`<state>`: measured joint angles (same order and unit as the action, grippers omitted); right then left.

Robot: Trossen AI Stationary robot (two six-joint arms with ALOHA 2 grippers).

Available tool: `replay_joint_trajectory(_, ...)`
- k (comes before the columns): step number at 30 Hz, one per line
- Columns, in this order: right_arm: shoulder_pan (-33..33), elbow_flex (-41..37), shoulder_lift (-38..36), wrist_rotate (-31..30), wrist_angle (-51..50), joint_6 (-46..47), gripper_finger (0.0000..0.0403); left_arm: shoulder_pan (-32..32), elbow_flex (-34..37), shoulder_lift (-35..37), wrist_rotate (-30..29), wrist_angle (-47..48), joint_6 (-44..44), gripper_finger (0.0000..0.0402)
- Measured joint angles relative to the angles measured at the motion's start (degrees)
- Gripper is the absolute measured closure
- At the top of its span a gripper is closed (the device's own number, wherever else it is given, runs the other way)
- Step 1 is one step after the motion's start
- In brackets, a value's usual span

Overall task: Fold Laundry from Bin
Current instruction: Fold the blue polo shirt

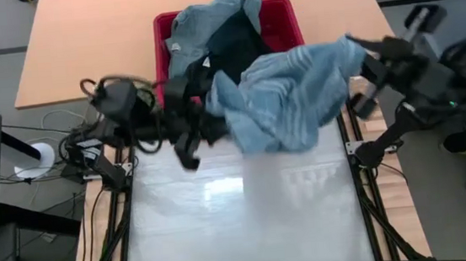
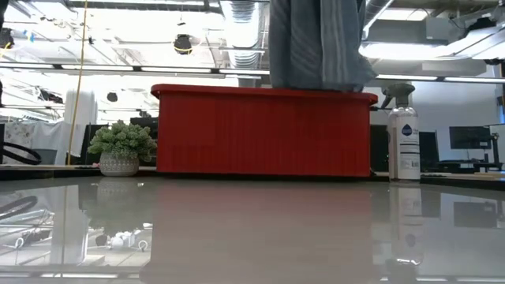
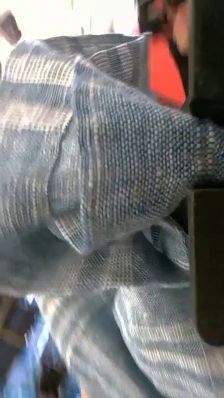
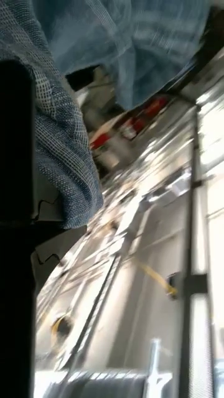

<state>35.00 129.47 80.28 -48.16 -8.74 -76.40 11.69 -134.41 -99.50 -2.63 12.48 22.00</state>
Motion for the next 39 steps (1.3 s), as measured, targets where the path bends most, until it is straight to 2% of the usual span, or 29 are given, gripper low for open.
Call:
replay_joint_trajectory(3,6.13,0.0,0.46,-0.01,0.86,-0.61,0.0379,2.41,0.04,-1.34,3.28,-4.55,-0.46,0.0401)
replay_joint_trajectory(8,14.02,-0.02,1.79,-0.57,4.29,-0.72,0.0379,3.84,0.03,-2.42,6.48,-6.42,-0.25,0.0401)
replay_joint_trajectory(12,17.83,-0.04,3.16,-8.88,11.69,-1.08,0.0379,3.42,0.04,-2.73,8.46,-4.38,-0.81,0.0401)
replay_joint_trajectory(15,18.04,-0.04,3.62,-16.64,17.15,-1.69,0.0379,1.08,0.02,-2.82,8.46,0.01,-1.61,0.0401)
replay_joint_trajectory(19,14.38,-0.04,3.61,-28.7,19.99,-0.99,0.0379,-3.43,0.34,-3.37,7.09,5.4,0.73,0.0401)
replay_joint_trajectory(23,10.4,-0.21,3.33,-30.44,19.47,1.77,0.0379,-7.86,1.82,-6.7,7.33,2.24,6.46,0.0401)
replay_joint_trajectory(27,4.82,-0.28,2.62,-30.43,21.58,1.37,0.0379,-10.72,2.01,-14.36,9.33,-8.88,14.73,0.0401)
replay_joint_trajectory(33,-6.78,-0.16,1.67,-30.39,19.63,1.69,0.0379,-11.57,2.12,-24.18,22.3,-30.03,33.72,0.0401)
replay_joint_trajectory(36,-12.71,-0.9,1.72,-31.0,11.14,4.3,0.0379,-11.11,2.12,-24.76,26.15,-28.53,35.96,0.0401)
replay_joint_trajectory(39,-18.52,-2.88,1.85,-31.97,0.09,10.43,0.0379,-10.5,2.12,-21.87,28.08,-17.23,30.92,0.0401)
